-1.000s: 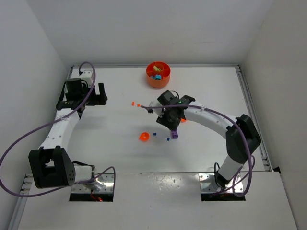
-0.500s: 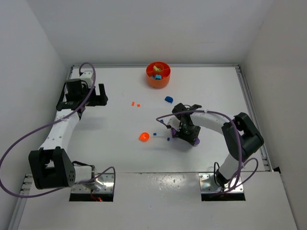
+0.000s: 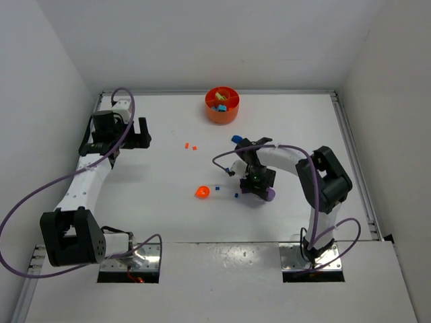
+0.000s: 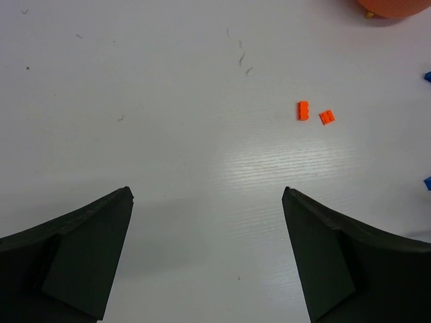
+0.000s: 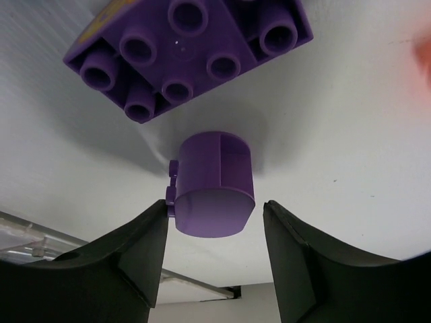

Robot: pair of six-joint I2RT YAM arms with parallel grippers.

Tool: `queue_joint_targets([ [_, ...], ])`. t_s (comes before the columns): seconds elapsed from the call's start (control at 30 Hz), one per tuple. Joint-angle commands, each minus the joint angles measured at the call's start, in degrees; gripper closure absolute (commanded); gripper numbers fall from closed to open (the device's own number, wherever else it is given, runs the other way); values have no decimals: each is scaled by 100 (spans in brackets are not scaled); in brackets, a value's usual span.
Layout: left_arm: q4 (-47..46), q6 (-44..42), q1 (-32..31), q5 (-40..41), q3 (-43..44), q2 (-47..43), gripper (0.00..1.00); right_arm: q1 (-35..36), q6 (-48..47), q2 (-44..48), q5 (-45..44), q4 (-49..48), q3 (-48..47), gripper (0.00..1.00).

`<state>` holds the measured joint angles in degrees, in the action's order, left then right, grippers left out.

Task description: Sort the legos into containers by color

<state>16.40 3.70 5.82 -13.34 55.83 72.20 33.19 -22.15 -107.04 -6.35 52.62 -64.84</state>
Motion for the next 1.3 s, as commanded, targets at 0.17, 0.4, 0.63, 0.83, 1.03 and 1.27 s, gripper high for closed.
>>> queue_joint_targets([
  [0.17, -234, -36, 121, -63, -37, -128, 0, -23, -123, 17, 3, 284, -266, 41],
  [0.4, -234, -36, 121, -63, -37, -66, 0, -23, -123, -246, 55, 415, -539, 41],
  [0.63, -234, -36, 121, -63, 15, -66, 0, -23, 53, -440, 178, 355, -679, 44],
  [0.83, -234, -36, 121, -63, 15, -66, 0, -23, 115, -440, 353, 293, -522, 54],
  [1.03, -234, -36, 121, -63, -37, -13, 0, -23, 167, -308, 476, 231, -538, 94],
  [1.27, -234, -89, 121, -63, -37, -119, 0, -137, 780, 868, 977, 49, -1425, 100],
])
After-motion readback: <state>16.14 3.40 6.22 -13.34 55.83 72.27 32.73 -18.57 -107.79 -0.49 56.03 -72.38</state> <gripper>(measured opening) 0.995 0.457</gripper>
